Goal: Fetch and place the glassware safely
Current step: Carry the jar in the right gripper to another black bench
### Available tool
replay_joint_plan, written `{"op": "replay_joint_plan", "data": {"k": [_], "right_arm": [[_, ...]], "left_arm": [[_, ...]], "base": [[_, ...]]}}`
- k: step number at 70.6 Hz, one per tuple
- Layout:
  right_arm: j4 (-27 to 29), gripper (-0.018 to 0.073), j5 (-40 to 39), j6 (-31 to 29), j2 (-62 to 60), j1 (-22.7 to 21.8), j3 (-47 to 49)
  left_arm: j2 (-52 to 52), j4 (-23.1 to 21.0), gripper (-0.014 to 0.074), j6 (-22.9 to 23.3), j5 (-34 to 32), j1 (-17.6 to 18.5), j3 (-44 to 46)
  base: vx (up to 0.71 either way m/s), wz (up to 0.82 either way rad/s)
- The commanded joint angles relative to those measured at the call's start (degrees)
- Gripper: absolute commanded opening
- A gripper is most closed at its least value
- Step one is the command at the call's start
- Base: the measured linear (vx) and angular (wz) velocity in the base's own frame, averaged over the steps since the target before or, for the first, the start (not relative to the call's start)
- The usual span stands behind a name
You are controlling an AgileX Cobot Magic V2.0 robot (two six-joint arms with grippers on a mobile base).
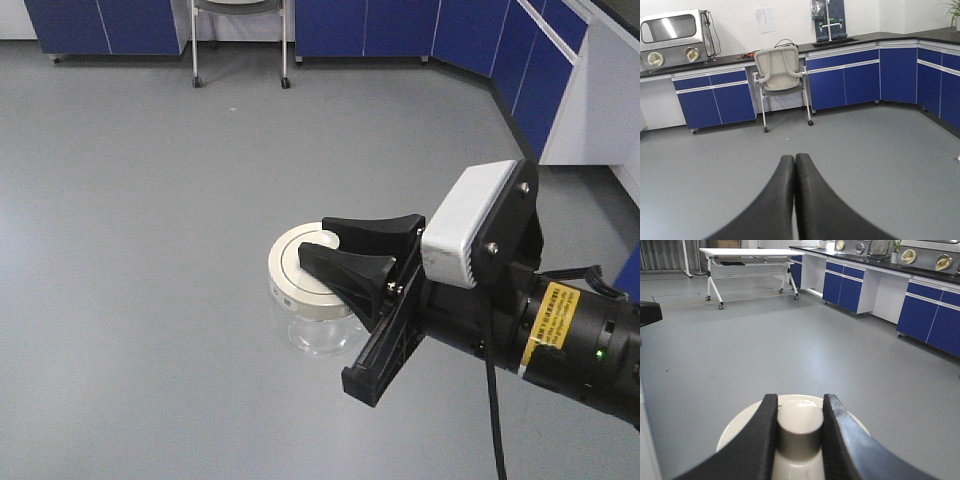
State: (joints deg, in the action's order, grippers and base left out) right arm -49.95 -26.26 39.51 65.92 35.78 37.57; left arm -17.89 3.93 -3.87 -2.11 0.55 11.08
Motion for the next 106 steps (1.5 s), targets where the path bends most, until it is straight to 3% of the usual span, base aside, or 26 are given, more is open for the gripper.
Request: {"op": "replay_joint_plan", "data": {"k": [1,106], "right_arm": [[1.5,-0.0001,-4.4,0.0,-1.5,0.0,1.9],[1.5,-0.0001,-4.4,0.0,-1.5,0.0,1.9]], "left_arm": [[-0.4,-0.6,-0.0007,0.4,-4.1,0.3,1.6],[-0.6,-0.6,-0.0007,0.4,-4.1,0.3,1.6]], "base": [[0.63,0.03],[0.6,0.0]]}}
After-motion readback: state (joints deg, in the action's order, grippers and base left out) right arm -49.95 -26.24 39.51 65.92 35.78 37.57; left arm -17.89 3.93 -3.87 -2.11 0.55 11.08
